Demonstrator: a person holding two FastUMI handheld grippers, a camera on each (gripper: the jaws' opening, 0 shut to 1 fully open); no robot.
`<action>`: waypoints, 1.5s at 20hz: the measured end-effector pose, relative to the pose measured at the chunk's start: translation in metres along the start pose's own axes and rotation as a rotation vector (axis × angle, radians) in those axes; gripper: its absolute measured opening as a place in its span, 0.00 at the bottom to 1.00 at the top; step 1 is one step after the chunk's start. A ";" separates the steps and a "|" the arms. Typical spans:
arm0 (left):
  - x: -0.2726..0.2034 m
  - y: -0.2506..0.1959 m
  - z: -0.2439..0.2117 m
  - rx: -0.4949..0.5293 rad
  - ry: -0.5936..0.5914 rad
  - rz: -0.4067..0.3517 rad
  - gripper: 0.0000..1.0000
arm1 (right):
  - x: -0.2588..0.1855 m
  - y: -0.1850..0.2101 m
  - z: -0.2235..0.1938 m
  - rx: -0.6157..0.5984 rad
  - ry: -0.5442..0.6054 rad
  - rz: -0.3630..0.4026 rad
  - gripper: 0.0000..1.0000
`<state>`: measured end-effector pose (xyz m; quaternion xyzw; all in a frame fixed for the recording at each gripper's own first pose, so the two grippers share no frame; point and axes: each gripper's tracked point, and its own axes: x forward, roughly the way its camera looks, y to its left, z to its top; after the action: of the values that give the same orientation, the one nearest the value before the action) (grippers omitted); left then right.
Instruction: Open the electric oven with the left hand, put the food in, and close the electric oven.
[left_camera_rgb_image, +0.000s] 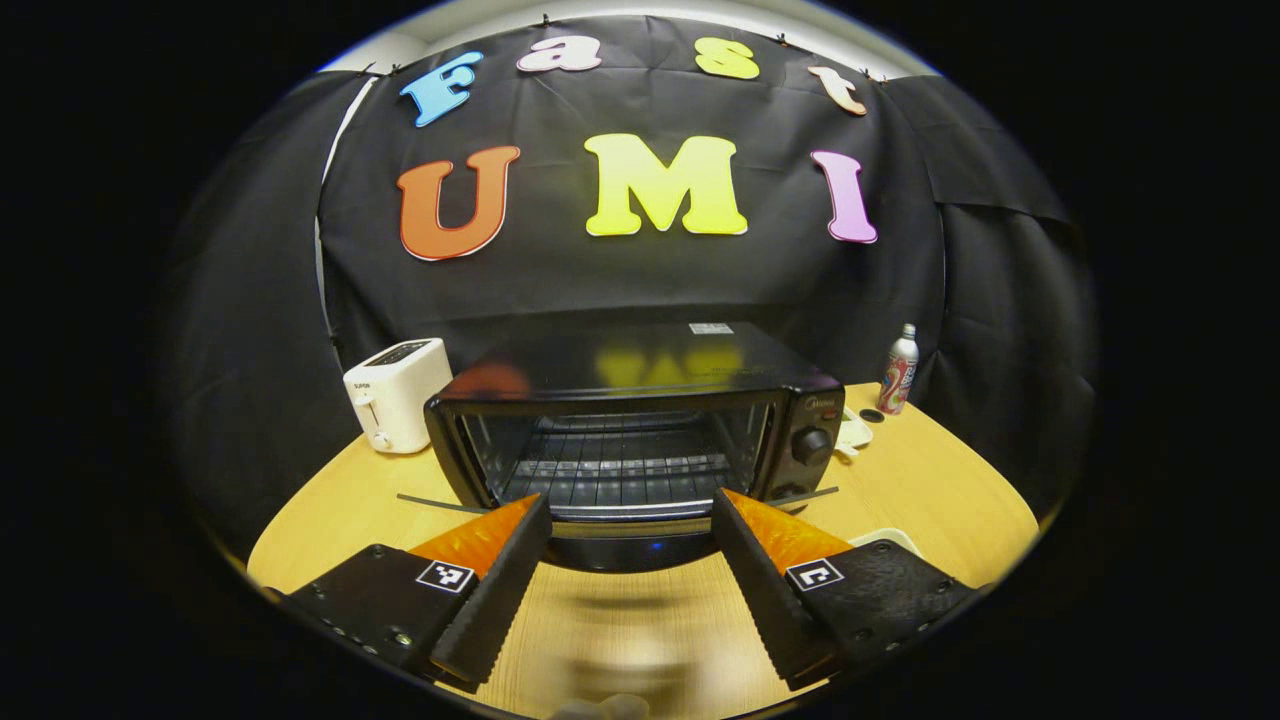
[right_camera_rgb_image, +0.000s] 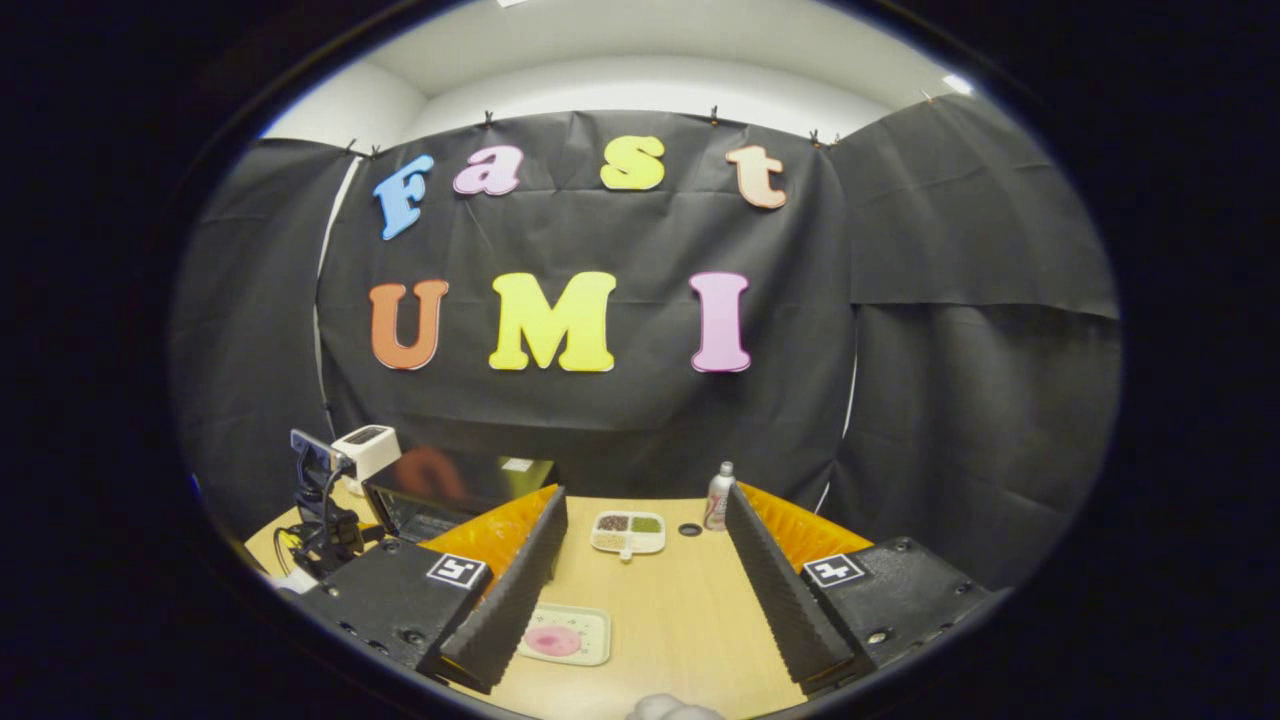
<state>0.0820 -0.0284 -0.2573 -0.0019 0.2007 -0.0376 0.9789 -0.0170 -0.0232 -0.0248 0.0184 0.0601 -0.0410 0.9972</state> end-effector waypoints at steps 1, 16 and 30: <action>-0.003 0.000 -0.006 0.001 0.006 -0.001 0.98 | -0.002 0.001 -0.002 0.001 0.002 0.002 0.97; -0.023 -0.006 -0.104 -0.026 0.183 -0.004 0.97 | -0.018 0.006 -0.003 -0.033 0.008 0.009 0.97; -0.018 -0.013 -0.144 -0.073 0.305 -0.001 0.95 | -0.019 -0.002 -0.034 -0.054 0.072 -0.008 0.98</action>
<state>0.0081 -0.0383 -0.3823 -0.0320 0.3483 -0.0307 0.9363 -0.0395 -0.0224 -0.0560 -0.0072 0.0972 -0.0428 0.9943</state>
